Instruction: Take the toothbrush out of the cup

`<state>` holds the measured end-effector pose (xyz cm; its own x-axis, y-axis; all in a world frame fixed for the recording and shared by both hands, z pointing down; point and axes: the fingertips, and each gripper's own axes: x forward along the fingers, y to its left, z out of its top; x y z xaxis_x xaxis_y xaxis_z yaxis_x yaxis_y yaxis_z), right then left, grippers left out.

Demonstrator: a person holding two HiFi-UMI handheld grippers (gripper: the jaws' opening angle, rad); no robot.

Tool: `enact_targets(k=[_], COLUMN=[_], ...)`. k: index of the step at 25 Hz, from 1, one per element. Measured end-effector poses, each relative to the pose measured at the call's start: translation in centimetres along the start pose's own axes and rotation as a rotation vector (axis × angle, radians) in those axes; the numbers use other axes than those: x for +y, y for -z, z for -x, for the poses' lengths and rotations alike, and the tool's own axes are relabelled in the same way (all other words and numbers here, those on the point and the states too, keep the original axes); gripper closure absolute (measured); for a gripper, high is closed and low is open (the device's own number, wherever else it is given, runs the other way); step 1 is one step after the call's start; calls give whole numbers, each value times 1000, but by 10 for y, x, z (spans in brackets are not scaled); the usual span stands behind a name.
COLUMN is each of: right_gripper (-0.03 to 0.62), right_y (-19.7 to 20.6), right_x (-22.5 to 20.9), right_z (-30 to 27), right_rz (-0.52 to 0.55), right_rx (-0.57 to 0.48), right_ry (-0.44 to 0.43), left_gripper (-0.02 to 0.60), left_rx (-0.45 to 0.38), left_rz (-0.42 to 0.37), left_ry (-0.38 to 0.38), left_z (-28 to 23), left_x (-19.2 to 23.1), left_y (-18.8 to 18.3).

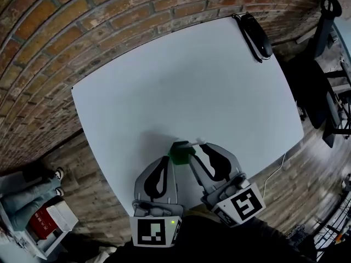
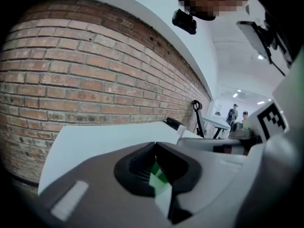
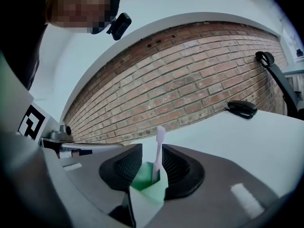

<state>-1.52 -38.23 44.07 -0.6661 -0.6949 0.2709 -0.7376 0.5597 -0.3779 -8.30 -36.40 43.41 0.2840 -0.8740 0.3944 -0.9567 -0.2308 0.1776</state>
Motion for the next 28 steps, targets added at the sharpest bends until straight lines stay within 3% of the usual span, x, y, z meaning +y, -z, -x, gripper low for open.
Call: enact_targets(k=[7, 12, 15, 22, 28], right_gripper=[465, 477, 563, 573, 574], right_y=[7, 16, 18, -3, -18], right_x=[-10, -12, -12, 3, 16], right_z=[-20, -23, -22, -22, -12], right_rz=[-19, 1, 12, 22, 58], right_rx=[21, 61, 65, -45, -75], right_ry=[28, 32, 38, 9, -2], left_gripper=[572, 572, 572, 572, 572], left_rx=[70, 63, 54, 51, 21], left_rz=[42, 41, 39, 41, 35], left_ry=[22, 36, 39, 44, 39], left_z=[-16, -24, -25, -16, -1], left_x=[14, 17, 18, 17, 15], left_y=[12, 12, 12, 10, 0])
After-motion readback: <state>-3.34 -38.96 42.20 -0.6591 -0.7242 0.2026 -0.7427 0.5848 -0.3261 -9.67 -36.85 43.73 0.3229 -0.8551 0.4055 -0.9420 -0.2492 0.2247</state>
